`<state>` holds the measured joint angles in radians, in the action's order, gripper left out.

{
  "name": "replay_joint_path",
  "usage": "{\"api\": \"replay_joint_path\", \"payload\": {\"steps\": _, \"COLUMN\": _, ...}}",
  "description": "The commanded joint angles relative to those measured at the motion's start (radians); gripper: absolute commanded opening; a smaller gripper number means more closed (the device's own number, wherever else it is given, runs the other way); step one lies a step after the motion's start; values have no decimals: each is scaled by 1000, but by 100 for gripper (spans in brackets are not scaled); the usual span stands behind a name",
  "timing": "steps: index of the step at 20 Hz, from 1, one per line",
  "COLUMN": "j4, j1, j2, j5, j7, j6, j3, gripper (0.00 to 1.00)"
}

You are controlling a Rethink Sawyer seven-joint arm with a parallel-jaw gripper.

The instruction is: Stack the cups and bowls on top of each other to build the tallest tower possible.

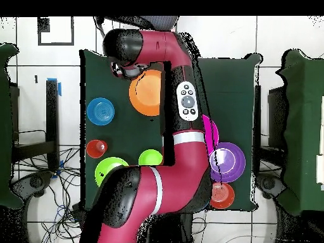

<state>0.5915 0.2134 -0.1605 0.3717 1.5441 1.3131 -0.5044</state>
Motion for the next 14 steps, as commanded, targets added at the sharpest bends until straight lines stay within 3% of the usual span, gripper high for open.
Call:
{"api": "replay_joint_path", "payload": {"steps": 1, "j4": 66, "j1": -19, "j2": -19, "j5": -4, "j7": 9, "j6": 27, "j3": 13, "gripper": 100}}
{"api": "replay_joint_path", "payload": {"steps": 14, "j4": 41, "j1": -22, "j2": -10, "j5": -5, "j7": 6, "j6": 43, "j3": 9, "gripper": 100}}
